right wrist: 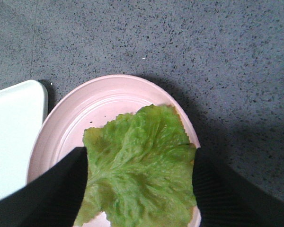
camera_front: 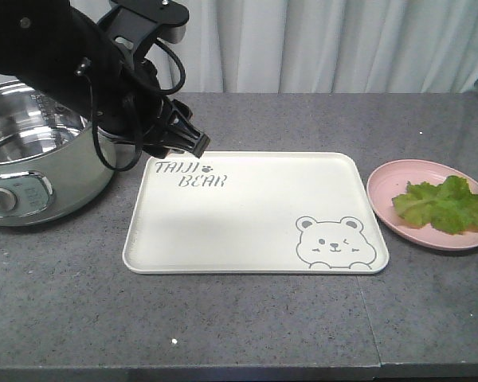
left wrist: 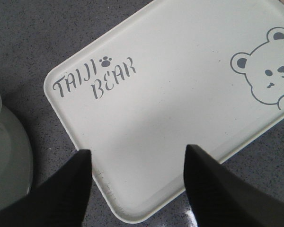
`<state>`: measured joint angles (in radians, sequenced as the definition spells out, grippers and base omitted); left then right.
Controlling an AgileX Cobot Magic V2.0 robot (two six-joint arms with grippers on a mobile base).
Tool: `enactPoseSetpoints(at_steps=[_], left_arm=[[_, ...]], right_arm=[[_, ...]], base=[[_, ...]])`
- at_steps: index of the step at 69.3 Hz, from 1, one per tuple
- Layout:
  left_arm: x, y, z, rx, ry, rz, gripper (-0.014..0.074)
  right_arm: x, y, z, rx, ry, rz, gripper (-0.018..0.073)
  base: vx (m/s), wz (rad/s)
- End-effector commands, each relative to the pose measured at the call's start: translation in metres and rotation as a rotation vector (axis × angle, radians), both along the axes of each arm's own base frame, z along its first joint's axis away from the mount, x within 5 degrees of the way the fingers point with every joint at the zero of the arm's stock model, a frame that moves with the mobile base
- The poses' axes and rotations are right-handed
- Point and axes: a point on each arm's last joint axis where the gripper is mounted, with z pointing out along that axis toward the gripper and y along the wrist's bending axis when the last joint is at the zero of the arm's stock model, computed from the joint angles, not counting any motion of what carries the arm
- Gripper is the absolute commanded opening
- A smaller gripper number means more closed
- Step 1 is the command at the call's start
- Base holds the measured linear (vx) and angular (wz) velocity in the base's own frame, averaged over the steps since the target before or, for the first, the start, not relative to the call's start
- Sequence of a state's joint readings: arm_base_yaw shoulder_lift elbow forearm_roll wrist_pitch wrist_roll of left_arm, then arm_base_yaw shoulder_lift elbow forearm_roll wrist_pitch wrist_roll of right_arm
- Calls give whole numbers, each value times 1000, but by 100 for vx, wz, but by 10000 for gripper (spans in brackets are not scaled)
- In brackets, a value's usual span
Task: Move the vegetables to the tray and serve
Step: 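Open the right gripper to release the leaf and withdraw it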
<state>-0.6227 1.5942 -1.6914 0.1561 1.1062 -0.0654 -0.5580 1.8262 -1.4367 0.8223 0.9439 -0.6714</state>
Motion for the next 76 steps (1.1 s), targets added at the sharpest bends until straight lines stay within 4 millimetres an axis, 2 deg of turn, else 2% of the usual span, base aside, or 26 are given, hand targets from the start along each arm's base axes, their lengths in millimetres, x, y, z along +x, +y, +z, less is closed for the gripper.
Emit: enactPoseSetpoints(at_steps=[1, 19, 32, 43, 55, 76], left_arm=[[-6, 4, 24, -69, -91, 1, 407], [-6, 4, 24, -70, -93, 1, 407], [-5, 4, 24, -73, -98, 0, 407], [-5, 4, 24, -73, -98, 0, 407], [-5, 3, 24, -74, -100, 0, 407], [-4, 3, 24, -80, -108, -2, 407]], right_arm=[[-5, 0, 34, -26, -19, -16, 442], [-17, 0, 29, 8, 180, -53, 410], [-19, 1, 27, 17, 212, -58, 409], [-16, -1, 18, 26, 231, -60, 409], [-9, -6, 1, 45, 264, -68, 409], [-2, -10, -13, 48, 273, -85, 409]], base=[[0, 0], [0, 0], [0, 0], [0, 0], [0, 0], [0, 0]])
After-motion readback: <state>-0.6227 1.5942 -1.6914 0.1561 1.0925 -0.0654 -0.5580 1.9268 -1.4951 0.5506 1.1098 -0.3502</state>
